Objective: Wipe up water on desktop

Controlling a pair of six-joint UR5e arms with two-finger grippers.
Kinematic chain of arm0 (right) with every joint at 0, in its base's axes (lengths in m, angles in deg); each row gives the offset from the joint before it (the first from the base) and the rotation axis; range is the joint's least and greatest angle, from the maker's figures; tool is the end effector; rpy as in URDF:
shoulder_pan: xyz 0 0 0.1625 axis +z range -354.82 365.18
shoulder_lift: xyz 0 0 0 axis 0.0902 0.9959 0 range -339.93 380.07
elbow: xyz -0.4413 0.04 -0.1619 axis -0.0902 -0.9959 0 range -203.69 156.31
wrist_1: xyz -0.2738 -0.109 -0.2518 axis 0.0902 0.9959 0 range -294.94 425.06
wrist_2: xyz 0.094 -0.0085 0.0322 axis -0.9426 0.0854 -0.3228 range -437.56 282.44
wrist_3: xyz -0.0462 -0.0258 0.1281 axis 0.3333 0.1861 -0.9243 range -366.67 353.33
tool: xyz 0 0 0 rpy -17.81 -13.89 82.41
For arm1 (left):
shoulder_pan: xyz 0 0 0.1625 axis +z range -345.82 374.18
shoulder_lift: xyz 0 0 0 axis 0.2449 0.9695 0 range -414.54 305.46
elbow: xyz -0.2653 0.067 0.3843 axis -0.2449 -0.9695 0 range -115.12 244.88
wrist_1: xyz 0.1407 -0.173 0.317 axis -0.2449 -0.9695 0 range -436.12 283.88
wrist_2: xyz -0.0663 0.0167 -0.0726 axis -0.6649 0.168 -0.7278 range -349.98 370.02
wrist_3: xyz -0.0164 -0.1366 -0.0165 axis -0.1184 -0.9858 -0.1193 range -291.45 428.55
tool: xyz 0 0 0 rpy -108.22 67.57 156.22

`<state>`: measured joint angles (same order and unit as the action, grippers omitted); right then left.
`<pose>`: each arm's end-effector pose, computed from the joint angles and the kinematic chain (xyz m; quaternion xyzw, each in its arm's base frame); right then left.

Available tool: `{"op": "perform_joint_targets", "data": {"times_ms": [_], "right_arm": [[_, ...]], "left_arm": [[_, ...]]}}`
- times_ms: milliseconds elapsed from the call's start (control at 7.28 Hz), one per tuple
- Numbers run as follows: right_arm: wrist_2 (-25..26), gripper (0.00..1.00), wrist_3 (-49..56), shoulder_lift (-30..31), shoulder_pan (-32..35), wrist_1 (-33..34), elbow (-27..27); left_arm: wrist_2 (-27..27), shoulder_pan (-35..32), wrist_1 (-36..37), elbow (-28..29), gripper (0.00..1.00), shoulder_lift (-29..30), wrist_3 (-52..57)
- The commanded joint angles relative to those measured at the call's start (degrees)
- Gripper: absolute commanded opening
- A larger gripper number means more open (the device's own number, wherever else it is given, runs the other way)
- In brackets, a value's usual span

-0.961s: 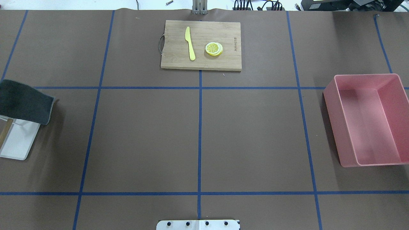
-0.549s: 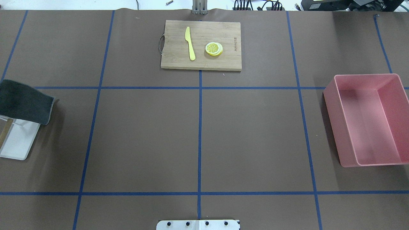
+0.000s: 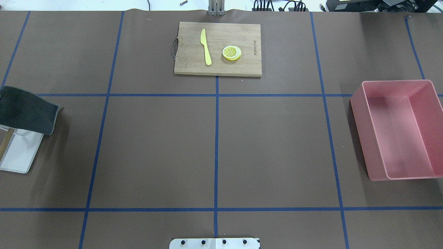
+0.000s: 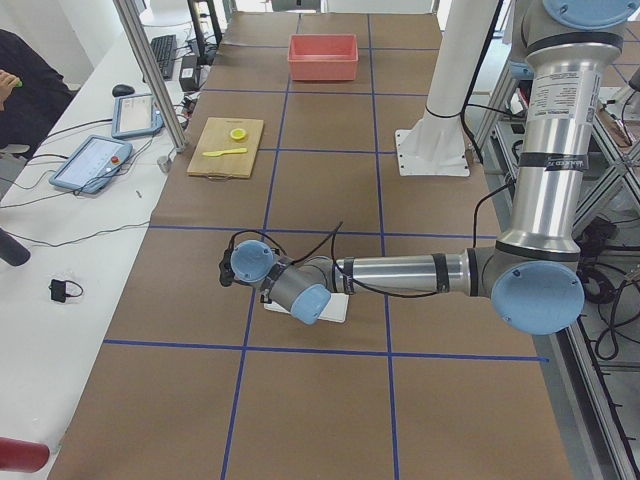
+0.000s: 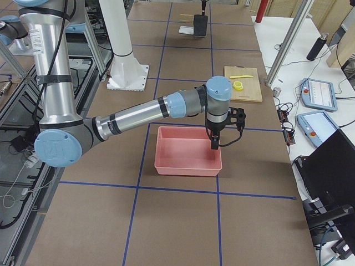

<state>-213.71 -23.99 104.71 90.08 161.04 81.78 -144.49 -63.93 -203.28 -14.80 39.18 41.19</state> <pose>-0.0118 -0.5062 0.5699 0.0412 -0.4044 0.0467 0.9125 0.0967 -0.4992 0.6758 0.0370 0.5598 0.0296 0.8273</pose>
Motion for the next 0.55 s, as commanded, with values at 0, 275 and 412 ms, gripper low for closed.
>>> {"op": "perform_joint_targets", "data": {"times_ms": [0,275,412], "right_arm": [[-0.08,1.0,0.0,0.0,0.0,0.09,0.0],[-0.08,1.0,0.0,0.0,0.0,0.09,0.0],[-0.08,1.0,0.0,0.0,0.0,0.09,0.0]], "left_arm": [[0.0,0.06,0.06,0.05,0.43,0.06,-0.07],[0.0,0.06,-0.02,0.49,0.41,0.15,0.02],[0.0,0.06,-0.11,0.49,0.38,0.15,0.02]]}}
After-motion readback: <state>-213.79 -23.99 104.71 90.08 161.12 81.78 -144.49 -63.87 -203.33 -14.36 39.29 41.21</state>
